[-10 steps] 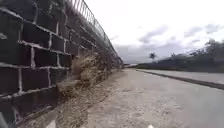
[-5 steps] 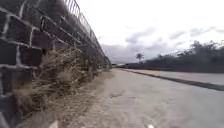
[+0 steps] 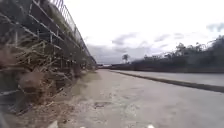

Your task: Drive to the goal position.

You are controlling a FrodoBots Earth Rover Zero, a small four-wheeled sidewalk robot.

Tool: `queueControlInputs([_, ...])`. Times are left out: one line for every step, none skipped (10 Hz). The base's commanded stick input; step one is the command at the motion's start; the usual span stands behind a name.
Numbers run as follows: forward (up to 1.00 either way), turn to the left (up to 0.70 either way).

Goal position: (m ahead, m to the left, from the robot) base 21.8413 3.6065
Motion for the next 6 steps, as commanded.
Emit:
queueControlInputs([1.0,0.0])
queueControlInputs([1.0,0.0])
queueControlInputs([1.0,0.0])
queueControlInputs([1.0,0.0])
queueControlInputs([1.0,0.0])
queueControlInputs([1.0,0.0])
